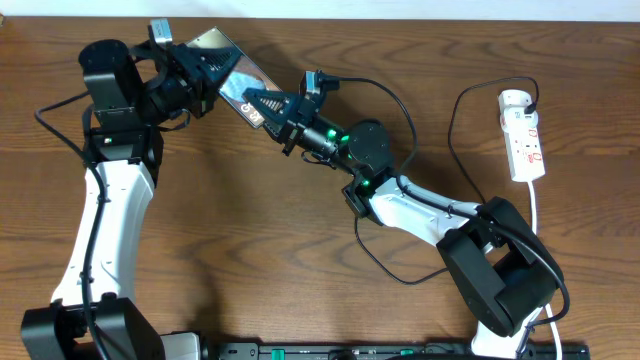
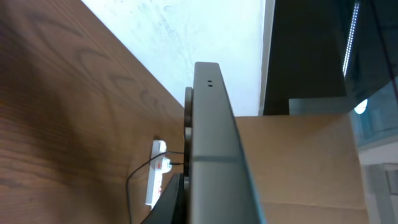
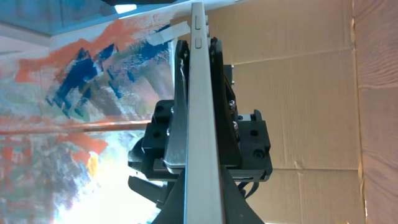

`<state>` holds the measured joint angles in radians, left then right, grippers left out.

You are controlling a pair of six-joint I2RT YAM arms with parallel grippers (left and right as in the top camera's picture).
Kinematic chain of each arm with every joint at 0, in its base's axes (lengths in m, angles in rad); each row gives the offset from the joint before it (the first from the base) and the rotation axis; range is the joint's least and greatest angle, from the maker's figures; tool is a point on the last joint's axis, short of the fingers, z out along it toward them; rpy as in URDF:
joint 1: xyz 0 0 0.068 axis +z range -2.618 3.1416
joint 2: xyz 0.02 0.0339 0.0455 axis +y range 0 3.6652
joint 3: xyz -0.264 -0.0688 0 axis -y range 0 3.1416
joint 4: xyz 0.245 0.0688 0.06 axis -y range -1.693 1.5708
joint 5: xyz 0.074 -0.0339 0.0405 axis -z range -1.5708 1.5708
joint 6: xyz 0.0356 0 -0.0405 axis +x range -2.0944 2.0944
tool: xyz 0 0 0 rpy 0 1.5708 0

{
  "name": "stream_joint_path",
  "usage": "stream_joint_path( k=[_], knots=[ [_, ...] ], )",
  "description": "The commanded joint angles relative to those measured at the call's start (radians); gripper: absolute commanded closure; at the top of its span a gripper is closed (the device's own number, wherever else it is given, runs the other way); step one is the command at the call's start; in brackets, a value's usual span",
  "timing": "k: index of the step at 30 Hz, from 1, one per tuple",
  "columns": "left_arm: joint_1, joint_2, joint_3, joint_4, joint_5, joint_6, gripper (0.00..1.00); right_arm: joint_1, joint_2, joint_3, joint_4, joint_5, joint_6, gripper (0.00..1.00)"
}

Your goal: Plug charger to phone and switch on socket

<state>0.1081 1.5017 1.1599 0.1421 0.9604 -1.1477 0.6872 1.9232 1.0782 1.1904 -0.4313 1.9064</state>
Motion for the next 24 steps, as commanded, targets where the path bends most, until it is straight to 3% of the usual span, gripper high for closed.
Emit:
stream_joint_path(
  k=[1,21,24],
  knots=[
    [-0.003,-0.005,0.022,0.020,0.018,-0.013,0.93,0.014,-0.006,0.006,0.002,-0.016,-0.001,0.99],
    [-0.003,-0.005,0.022,0.020,0.018,-0.013,0.93,0.014,-0.006,0.006,-0.005,-0.016,-0.001,0.99],
    [-0.003,-0.005,0.022,0.020,0.018,-0.013,0.93,0.014,-0.006,0.006,-0.005,-0.016,-0.001,0.96]
  ],
)
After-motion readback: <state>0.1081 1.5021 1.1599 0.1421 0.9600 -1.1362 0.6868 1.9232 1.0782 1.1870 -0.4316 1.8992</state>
